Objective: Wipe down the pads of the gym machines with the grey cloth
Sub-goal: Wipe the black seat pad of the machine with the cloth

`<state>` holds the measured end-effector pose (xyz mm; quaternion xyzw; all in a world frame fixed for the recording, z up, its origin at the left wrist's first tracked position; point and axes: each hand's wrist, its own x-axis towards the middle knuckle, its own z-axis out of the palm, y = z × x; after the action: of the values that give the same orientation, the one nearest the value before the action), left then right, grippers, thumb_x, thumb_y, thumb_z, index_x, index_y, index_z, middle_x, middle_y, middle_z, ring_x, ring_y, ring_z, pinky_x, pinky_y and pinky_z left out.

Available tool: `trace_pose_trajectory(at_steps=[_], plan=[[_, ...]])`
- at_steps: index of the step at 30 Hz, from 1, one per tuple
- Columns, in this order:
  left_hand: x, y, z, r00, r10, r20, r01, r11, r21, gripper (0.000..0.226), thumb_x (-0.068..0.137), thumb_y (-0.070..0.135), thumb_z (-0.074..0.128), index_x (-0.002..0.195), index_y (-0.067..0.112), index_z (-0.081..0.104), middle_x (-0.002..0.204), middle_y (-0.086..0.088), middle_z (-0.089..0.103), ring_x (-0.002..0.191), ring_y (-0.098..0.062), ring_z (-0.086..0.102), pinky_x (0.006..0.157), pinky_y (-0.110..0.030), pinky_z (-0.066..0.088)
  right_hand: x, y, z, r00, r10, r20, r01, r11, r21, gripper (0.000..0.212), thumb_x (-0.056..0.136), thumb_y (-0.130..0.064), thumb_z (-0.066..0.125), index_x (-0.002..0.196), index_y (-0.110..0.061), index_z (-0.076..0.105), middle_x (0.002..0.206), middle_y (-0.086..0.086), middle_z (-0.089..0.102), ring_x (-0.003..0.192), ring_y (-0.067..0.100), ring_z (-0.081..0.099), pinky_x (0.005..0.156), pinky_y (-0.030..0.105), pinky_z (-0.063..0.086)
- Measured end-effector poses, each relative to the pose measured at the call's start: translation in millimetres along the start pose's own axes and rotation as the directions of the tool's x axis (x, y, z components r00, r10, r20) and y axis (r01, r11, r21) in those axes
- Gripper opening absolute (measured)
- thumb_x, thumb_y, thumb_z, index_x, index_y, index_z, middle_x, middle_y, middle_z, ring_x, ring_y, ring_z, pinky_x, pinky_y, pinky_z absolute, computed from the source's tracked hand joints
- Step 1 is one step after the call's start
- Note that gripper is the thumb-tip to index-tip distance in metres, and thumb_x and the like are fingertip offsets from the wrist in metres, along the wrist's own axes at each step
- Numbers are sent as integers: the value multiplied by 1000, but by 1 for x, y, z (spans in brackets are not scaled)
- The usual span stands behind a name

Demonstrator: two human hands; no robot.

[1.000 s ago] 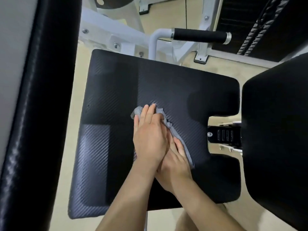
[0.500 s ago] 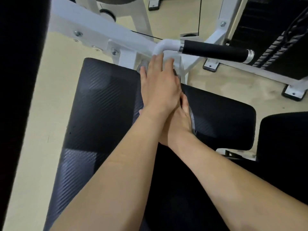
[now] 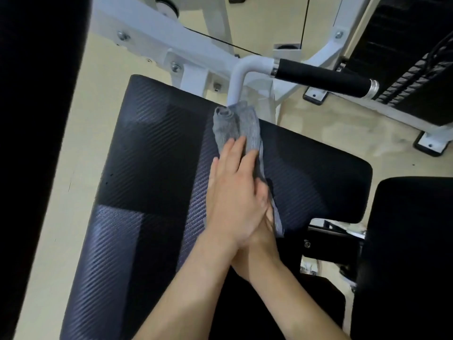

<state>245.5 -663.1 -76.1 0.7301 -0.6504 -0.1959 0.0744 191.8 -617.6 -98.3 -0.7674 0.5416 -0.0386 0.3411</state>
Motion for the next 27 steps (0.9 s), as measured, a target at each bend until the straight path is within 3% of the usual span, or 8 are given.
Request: trace_pose_trajectory(at_steps=[2, 5, 9, 14, 17, 21, 25, 27], plan=[[-3, 6, 1, 996, -87, -36, 85, 995, -49, 47, 83, 21, 52, 130, 16, 55, 152, -2, 38, 146, -18, 22, 117, -46, 21, -14, 10, 2, 993, 5, -118, 33, 948, 317, 55, 79, -35, 37, 119, -3, 57, 114, 17, 68, 110, 28, 62, 97, 37, 47], [10, 10, 1, 974, -144, -173, 134, 989, -68, 35, 83, 23, 60, 116, 13, 64, 134, -2, 53, 129, -20, 44, 110, -43, 34, -15, 24, -14, 972, 63, -229, 76, 831, 551, 40, 80, -21, 56, 115, -5, 66, 121, 9, 65, 115, 18, 55, 98, 20, 41], [13, 4, 3, 966, -132, -223, 130, 991, -27, 32, 84, 18, 65, 115, 8, 66, 129, -4, 56, 123, -21, 48, 104, -38, 41, -7, 35, -23, 928, 171, -331, 49, 825, 563, 30, 71, 1, 45, 86, -1, 70, 99, 3, 70, 95, 22, 63, 85, 32, 49], [14, -4, 0, 958, -63, -279, 64, 998, -4, 16, 80, 15, 68, 94, 10, 75, 115, -3, 67, 111, -23, 58, 94, -37, 46, 1, 47, -22, 863, 289, -414, -37, 853, 520, 28, 82, -3, 62, 108, -13, 64, 107, 0, 58, 84, 12, 56, 75, 34, 52], [15, -11, -14, 933, -147, -329, 76, 973, -218, 11, 81, 13, 67, 85, 14, 77, 105, 4, 72, 105, -15, 63, 93, -21, 42, 15, 49, -25, 887, 265, -379, -75, 891, 448, 19, 82, -16, 71, 101, -15, 66, 89, 0, 56, 65, 13, 51, 67, 36, 52], [-6, -19, -36, 839, -497, -222, 189, 648, -737, 14, 86, 7, 65, 84, 18, 72, 90, 8, 72, 87, -7, 67, 85, -25, 51, 31, 47, -38, 926, 284, -249, -118, 843, 524, 9, 82, -20, 72, 83, -14, 66, 63, -6, 53, 63, 18, 53, 68, 37, 51], [-32, -47, -52, 556, -829, 62, 117, 4, -993, 15, 97, 6, 50, 89, 13, 61, 90, -7, 66, 88, -18, 64, 73, -29, 58, 31, 50, -52, 963, 260, -65, -210, 882, 421, 9, 85, -22, 67, 78, -18, 64, 61, -8, 56, 65, 12, 55, 64, 26, 47], [-38, -68, -61, 443, -889, 113, 110, -71, -991, 16, 98, 4, 45, 102, 9, 60, 88, -4, 65, 89, -18, 64, 63, -24, 58, 29, 55, -59, 951, 308, -13, -284, 894, 346, 6, 82, -23, 63, 76, -22, 63, 66, -7, 62, 71, 14, 60, 65, 27, 47]])
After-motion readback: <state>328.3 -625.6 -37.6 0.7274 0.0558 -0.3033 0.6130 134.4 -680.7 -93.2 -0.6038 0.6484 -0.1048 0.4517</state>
